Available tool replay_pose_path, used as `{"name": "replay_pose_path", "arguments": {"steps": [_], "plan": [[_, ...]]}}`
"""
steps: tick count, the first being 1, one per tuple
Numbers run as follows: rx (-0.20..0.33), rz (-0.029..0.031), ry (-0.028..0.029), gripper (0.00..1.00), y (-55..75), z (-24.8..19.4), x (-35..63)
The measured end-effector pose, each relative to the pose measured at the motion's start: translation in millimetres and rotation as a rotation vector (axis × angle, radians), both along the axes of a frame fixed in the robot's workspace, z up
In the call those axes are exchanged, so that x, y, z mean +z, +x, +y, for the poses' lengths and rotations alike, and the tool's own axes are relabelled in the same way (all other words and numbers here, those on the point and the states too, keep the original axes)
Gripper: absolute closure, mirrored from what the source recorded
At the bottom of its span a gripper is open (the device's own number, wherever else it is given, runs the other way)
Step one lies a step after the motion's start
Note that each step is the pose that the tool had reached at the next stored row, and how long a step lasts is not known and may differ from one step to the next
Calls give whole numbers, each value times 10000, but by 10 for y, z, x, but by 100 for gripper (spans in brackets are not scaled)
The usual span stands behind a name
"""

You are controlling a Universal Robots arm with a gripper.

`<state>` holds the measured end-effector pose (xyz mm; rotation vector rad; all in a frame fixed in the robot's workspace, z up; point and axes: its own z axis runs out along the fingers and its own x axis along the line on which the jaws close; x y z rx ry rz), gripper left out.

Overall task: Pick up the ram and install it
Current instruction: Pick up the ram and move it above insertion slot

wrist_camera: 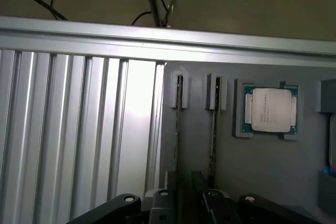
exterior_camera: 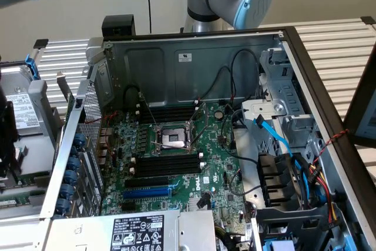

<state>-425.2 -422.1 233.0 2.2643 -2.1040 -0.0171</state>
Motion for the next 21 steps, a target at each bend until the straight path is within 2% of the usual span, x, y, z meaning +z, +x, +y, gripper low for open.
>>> {"name": "replay_pose_path", "arguments": {"steps": [9, 15, 21], "plan": [[0, -1, 0, 74, 9, -37, -164], [30, 0, -10, 74, 9, -40, -232], [53, 0, -54, 74, 5, -40, -284]]}}
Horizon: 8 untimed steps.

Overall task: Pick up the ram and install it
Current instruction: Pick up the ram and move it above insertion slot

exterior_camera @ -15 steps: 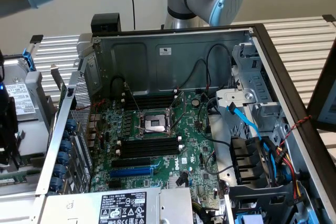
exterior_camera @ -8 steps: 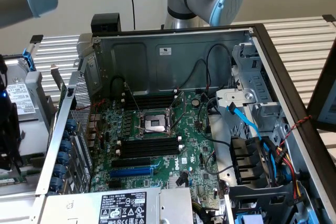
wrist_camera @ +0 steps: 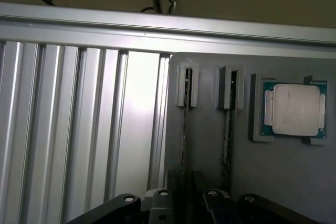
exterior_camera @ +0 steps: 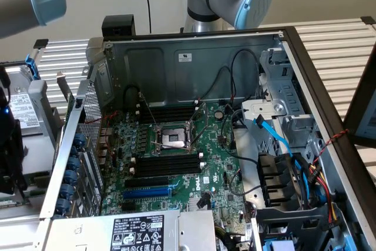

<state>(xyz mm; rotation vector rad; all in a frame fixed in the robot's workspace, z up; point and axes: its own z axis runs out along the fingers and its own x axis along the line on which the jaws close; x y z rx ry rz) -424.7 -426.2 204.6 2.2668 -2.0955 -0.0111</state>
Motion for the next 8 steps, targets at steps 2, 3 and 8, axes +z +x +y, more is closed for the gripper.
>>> {"name": "replay_pose_path", "arguments": {"steps": [2, 3, 8], "plan": [[6, 1, -6, 74, -1, 0, -15], [7, 2, -7, 74, -1, 0, -19], [8, 0, -6, 76, -1, 0, -22]]}}
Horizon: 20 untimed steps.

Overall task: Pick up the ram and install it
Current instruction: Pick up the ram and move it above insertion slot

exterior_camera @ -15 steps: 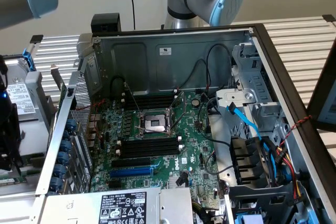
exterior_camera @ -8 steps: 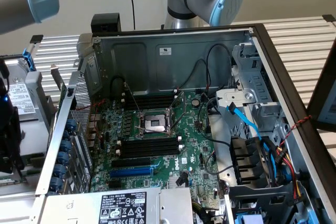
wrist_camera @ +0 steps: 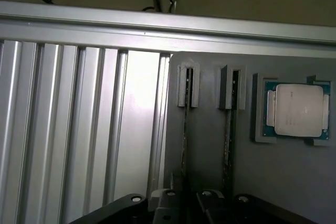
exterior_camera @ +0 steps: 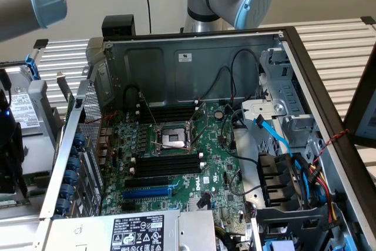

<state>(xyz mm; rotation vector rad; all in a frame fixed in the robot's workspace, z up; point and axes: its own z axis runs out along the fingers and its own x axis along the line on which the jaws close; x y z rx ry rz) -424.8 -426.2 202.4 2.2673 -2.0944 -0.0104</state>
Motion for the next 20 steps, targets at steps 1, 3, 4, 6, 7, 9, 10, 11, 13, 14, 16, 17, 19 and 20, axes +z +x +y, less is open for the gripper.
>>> {"name": "replay_pose_path", "arguments": {"steps": [1, 3, 4, 6, 7, 9, 10, 11, 13, 14, 16, 17, 19, 20], "plan": [[-1, 0, 0, 83, 0, 0, 0], [0, 0, 0, 83, 0, 0, -2], [0, -1, 1, 83, -1, 0, -8], [0, -1, 1, 83, -4, 0, -30], [0, 0, 0, 83, -6, 0, -38], [0, 2, -2, 83, -7, -1, -41], [0, 2, -1, 83, -7, 0, -41], [0, 1, -1, 83, -7, 0, -42], [0, 1, -1, 83, -7, 0, -42], [-2, 1, 0, 85, -7, 0, -42], [-1, 0, 1, 85, -7, 0, -42], [0, 0, 0, 88, -7, 0, -42], [0, 0, 0, 88, -7, 0, -42], [0, -3, 2, 88, -10, 0, -41]]}}
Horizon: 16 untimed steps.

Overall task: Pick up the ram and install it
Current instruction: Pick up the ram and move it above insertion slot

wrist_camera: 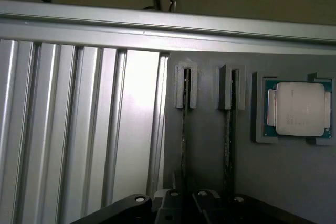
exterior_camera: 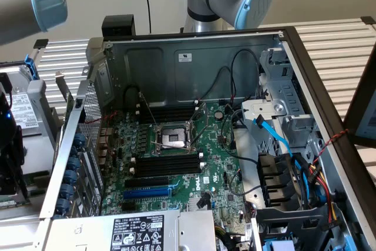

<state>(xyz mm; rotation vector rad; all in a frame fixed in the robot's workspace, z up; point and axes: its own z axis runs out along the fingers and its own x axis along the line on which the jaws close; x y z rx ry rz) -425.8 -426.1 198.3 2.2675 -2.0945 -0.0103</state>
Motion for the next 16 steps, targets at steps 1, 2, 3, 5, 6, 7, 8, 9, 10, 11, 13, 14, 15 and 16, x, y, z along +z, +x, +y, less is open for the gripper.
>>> {"name": "replay_pose_path", "arguments": {"steps": [1, 2, 3, 5, 6, 7, 8, 9, 10, 11, 13, 14, 15, 16], "plan": [[-1, -4, 4, 88, -3, 0, 18], [-1, -9, 6, 88, -9, 0, 46], [-2, -19, 5, 88, -16, 0, 72], [-22, -37, 7, 88, -21, -1, 131], [-54, -46, 4, 88, -23, -1, 161], [-102, -57, 4, 88, -25, -1, 190], [-150, -70, 5, 88, -27, 0, 220], [-197, -80, 6, 88, -29, 0, 250], [-245, -83, 5, 88, -31, 0, 287], [-293, -87, 5, 88, -33, 0, 322], [-393, -87, 3, 88, -37, 0, 402], [-444, -88, 4, 88, -39, 0, 449], [-478, -88, 4, 88, -40, 0, 492], [-509, -88, 4, 88, -41, 0, 539]]}}
